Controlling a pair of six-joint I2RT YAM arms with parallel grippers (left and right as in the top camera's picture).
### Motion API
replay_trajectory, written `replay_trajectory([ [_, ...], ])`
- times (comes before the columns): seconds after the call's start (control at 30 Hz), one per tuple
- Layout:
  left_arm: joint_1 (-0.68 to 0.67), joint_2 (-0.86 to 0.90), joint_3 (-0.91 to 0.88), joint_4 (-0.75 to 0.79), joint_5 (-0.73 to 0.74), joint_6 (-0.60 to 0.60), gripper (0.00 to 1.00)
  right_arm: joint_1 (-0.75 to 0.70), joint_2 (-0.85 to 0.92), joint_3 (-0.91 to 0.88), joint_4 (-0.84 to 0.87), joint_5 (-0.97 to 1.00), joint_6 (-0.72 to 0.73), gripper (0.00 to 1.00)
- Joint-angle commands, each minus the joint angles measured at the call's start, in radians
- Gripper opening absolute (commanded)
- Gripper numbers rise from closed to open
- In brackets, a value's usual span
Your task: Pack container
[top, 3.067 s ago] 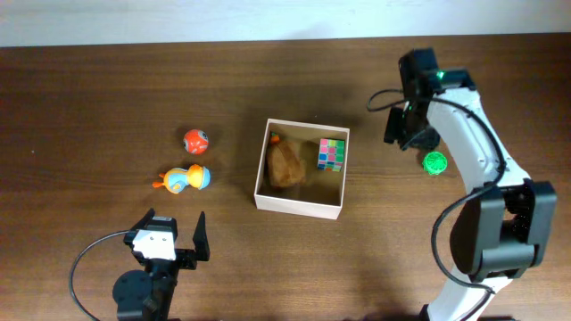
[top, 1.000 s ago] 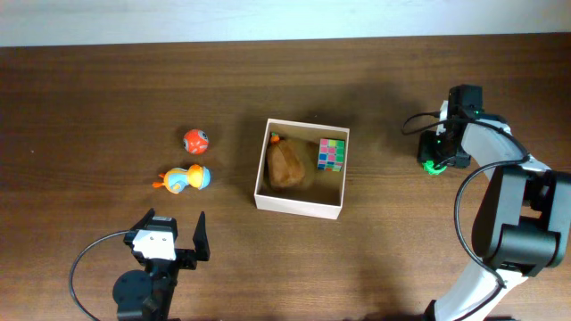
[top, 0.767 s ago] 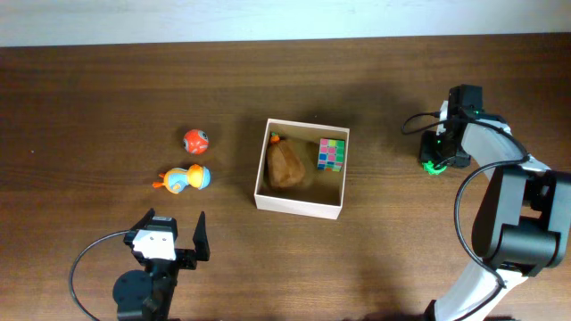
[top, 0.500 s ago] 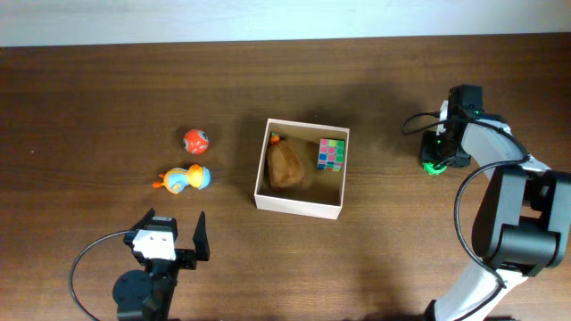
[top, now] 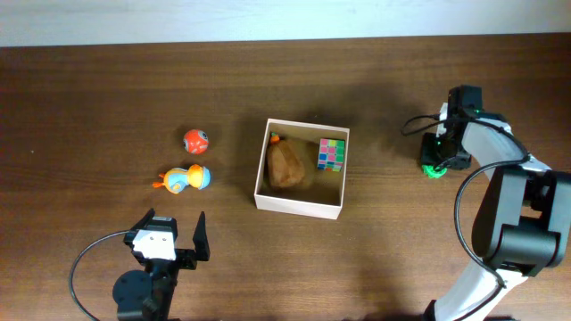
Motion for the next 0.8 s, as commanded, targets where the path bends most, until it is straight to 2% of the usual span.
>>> replay_trajectory([
  [0.0, 0.007, -0.010, -0.005, 0.000, 0.010, 0.019, 0.99, -0.003, 0.009, 0.077, -0.040, -0.016, 0.001, 0.45],
  [0.33, 0.007, -0.010, -0.005, 0.000, 0.010, 0.019, 0.99, 0.005, 0.009, 0.307, -0.271, -0.188, -0.047, 0.46],
  [0.4, 0.007, -0.010, -0.005, 0.000, 0.010, 0.019, 0.99, 0.021, 0.008, 0.359, -0.324, -0.242, -0.091, 0.53],
  [0.57, 0.007, -0.010, -0.005, 0.000, 0.010, 0.019, 0.99, 0.113, 0.004, 0.475, -0.425, -0.254, -0.146, 0.50],
  [0.77, 0.007, -0.010, -0.005, 0.000, 0.010, 0.019, 0.99, 0.269, 0.003, 0.552, -0.430, -0.244, -0.149, 0.51],
])
